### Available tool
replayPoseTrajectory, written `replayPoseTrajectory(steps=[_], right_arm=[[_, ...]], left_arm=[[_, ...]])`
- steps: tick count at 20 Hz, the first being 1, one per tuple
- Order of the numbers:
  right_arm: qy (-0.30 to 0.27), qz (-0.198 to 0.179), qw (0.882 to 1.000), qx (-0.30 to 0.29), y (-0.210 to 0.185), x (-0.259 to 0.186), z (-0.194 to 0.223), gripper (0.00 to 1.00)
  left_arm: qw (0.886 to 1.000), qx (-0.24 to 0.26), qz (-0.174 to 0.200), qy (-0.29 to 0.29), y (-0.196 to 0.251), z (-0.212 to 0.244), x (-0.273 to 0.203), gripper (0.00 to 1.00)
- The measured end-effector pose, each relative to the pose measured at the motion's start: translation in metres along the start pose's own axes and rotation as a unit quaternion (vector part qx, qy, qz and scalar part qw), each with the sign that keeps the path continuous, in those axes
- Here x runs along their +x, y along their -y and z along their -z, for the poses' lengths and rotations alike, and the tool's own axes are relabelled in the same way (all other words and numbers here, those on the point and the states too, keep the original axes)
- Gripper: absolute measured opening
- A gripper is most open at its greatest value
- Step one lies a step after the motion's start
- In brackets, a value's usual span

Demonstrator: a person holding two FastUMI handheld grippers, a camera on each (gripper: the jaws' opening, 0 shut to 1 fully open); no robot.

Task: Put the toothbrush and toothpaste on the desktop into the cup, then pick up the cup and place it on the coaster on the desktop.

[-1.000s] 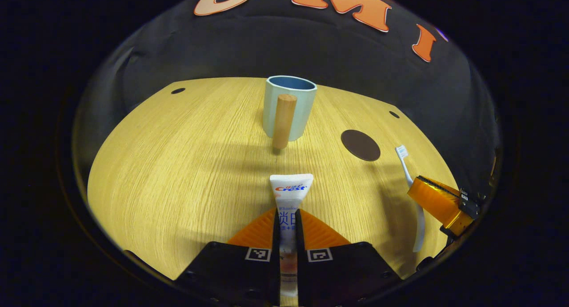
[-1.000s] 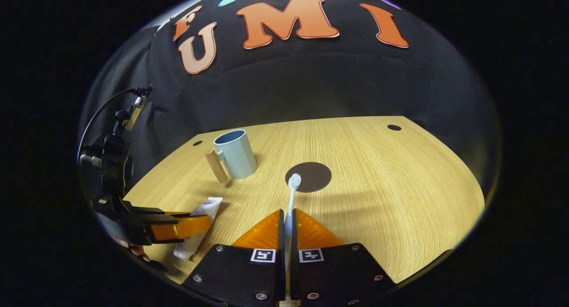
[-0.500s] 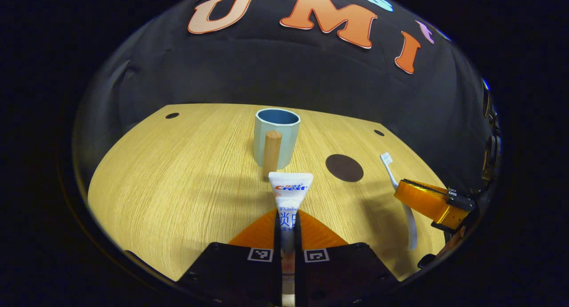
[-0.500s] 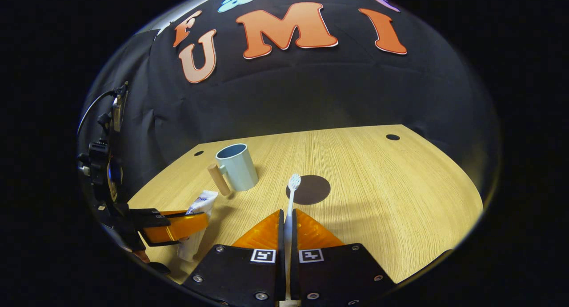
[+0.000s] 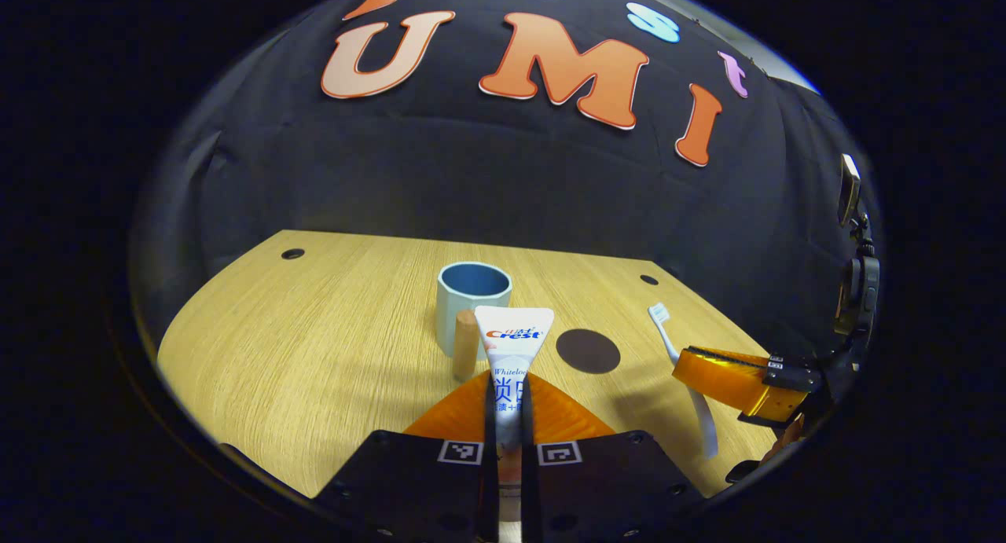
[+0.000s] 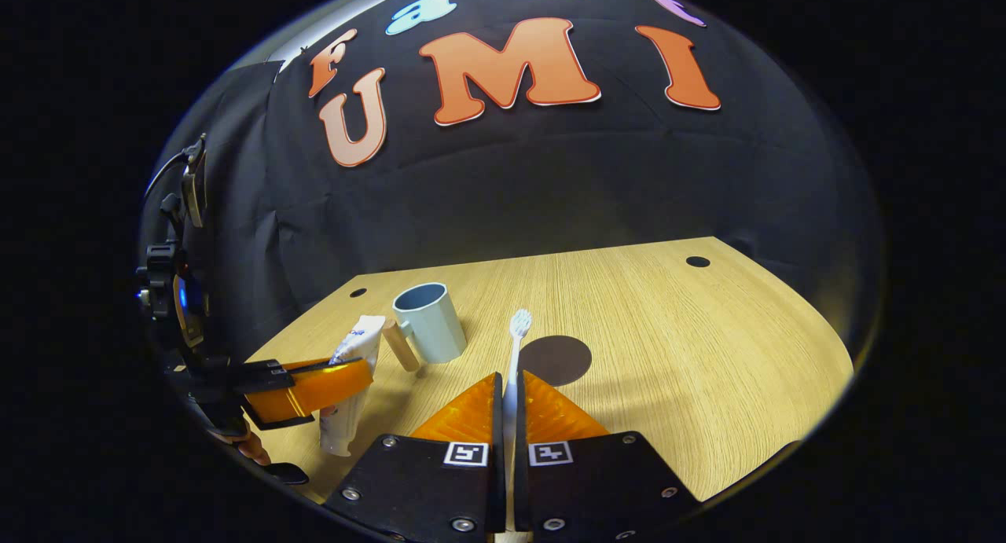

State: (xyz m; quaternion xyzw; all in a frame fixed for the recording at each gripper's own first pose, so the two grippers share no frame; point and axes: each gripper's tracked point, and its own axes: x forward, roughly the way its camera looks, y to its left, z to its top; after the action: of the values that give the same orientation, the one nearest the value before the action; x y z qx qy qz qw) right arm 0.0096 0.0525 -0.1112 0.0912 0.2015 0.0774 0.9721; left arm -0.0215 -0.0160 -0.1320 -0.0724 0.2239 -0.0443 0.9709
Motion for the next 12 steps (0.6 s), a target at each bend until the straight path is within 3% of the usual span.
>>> replayPoseTrajectory(steps=[12], right_arm=[[0.034, 0.009, 0.999, 0.001, 0.005, 0.003, -0.022, 0.05]], left_arm=[[0.993, -0.007, -0.007, 0.116, -0.013, -0.109, 0.045, 0.1]])
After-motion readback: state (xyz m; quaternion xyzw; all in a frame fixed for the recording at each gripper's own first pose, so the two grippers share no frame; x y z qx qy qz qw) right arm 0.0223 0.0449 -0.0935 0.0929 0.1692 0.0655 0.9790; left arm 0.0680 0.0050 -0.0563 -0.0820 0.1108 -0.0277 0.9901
